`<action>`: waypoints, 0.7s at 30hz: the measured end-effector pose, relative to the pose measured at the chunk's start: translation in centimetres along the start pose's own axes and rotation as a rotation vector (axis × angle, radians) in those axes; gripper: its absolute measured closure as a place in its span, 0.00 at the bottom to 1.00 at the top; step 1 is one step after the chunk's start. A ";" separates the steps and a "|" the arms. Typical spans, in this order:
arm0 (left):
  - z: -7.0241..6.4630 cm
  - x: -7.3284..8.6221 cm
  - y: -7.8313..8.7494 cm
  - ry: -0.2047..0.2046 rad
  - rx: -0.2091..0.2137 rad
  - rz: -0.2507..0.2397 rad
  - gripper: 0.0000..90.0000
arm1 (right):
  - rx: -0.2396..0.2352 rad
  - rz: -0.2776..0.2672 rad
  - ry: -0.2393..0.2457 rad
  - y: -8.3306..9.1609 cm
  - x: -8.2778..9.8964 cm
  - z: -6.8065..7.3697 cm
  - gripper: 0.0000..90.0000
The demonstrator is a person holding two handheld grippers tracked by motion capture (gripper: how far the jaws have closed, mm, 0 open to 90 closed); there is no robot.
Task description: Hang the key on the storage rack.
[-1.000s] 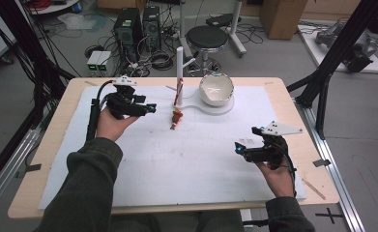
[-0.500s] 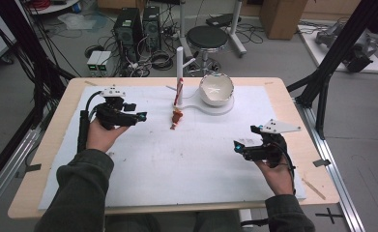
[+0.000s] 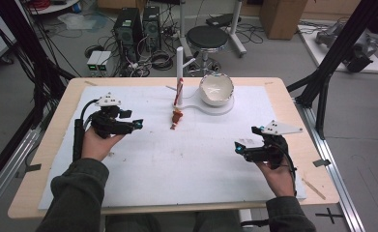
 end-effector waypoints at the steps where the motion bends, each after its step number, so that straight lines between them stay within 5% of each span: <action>1: 0.1 0.1 0.1 -0.002 -0.005 0.001 0.43 | 0.000 -0.001 0.001 0.0 0.0 0.0 0.11; 21: 0.1 1.4 1.7 -0.013 -0.030 -0.003 0.40 | -0.002 0.005 -0.001 0.2 0.3 0.1 0.11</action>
Point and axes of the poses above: each handheld gripper's, and its own axes: y roughly backward along the jaws, x roughly out of its underside, z roughly to its left, the point moved 10 cm from there along -y, roughly forward along the jaws, and after that the axes turned 4 degrees about -z, right-handed, at the moved point
